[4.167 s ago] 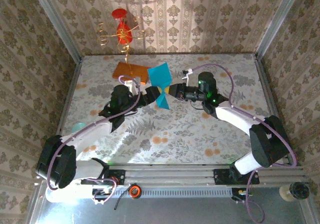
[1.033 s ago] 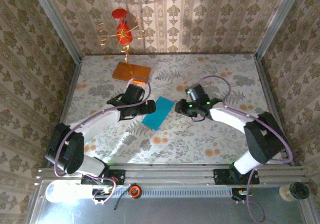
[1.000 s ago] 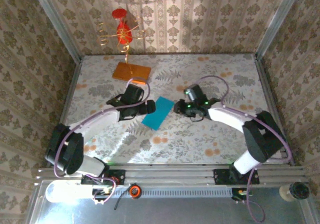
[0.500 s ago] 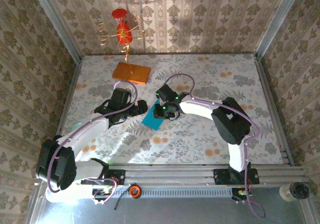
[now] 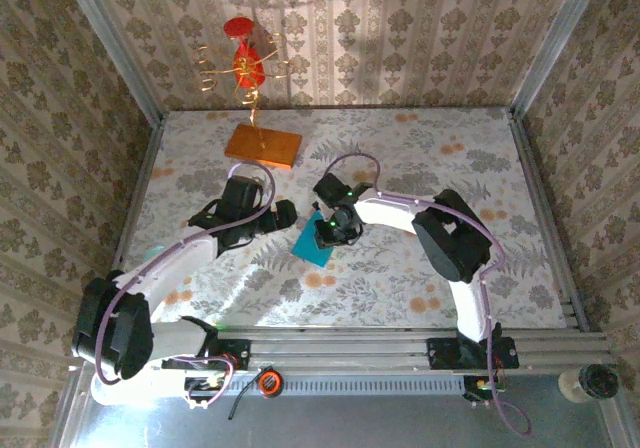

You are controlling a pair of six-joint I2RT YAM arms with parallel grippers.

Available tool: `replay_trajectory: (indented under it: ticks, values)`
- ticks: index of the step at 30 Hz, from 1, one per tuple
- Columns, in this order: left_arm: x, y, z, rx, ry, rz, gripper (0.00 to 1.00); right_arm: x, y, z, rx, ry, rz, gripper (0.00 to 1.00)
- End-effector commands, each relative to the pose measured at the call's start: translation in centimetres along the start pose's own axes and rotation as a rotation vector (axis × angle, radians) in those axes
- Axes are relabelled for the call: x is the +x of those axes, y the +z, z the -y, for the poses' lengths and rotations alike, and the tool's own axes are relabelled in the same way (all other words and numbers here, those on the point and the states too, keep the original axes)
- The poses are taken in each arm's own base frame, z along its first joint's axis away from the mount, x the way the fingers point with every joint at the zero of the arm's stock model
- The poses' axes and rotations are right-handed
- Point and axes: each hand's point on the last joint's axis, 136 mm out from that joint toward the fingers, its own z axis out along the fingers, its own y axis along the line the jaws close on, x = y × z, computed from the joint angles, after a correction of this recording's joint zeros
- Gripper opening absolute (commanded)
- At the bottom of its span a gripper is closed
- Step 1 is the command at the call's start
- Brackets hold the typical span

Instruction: Fold a paper plane with a square sheet of paper (pick it up from the middle)

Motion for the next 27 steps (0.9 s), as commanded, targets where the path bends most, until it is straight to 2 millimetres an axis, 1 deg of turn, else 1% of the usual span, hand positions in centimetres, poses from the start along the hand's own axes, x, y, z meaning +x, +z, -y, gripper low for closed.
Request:
replay_trajectory:
  ticks: [1, 2, 4, 6, 8, 10, 12, 13, 15, 18, 20, 23, 27]
  values:
    - [0.5, 0.7, -0.2, 0.010, -0.013, -0.024, 1.00, 4.6, -1.3, 4.1, 0.076, -0.119, -0.141, 0.18]
    - [0.5, 0.8, -0.1, 0.016, -0.014, -0.029, 1.00, 5.0, -1.8, 4.5, 0.068, -0.139, -0.146, 0.18]
    - [0.7, 1.2, 0.1, 0.028, -0.017, -0.039, 1.00, 5.4, -2.9, 4.7, 0.049, -0.168, -0.134, 0.19]
    - [0.7, 1.6, 0.4, 0.044, -0.022, -0.050, 1.00, 5.1, -4.0, 4.5, 0.029, -0.188, -0.106, 0.20]
    - [0.8, 2.0, 0.7, 0.056, -0.026, -0.060, 1.00, 4.0, -5.1, 4.3, 0.045, -0.159, -0.044, 0.21]
    - [0.9, 2.2, 1.2, 0.065, -0.024, -0.072, 1.00, 2.4, -6.4, 4.7, 0.083, -0.061, 0.043, 0.23]
    - [1.2, 2.5, 1.6, 0.072, -0.018, -0.086, 1.00, 1.1, -7.7, 6.1, 0.115, 0.121, 0.140, 0.28]
    - [1.3, 2.6, 1.9, 0.077, -0.013, -0.092, 1.00, 0.8, -7.9, 6.3, 0.097, 0.193, 0.168, 0.29]
    - [1.9, 3.0, 2.5, 0.086, -0.003, -0.113, 1.00, 0.4, -8.0, 6.9, 0.056, 0.330, 0.238, 0.33]
    - [2.7, 3.6, 3.8, 0.109, 0.009, -0.149, 1.00, 0.4, -7.7, 7.3, 0.018, 0.451, 0.290, 0.33]
    - [3.4, 4.1, 4.7, 0.131, 0.017, -0.174, 1.00, 0.4, -7.4, 7.3, -0.013, 0.489, 0.303, 0.33]
    - [4.2, 4.7, 6.2, 0.180, 0.015, -0.208, 0.98, 0.5, -6.5, 7.3, -0.041, 0.509, 0.274, 0.32]
    - [5.2, 5.6, 7.2, 0.213, -0.002, -0.240, 0.94, 1.0, -5.0, 7.4, -0.053, 0.528, 0.230, 0.28]
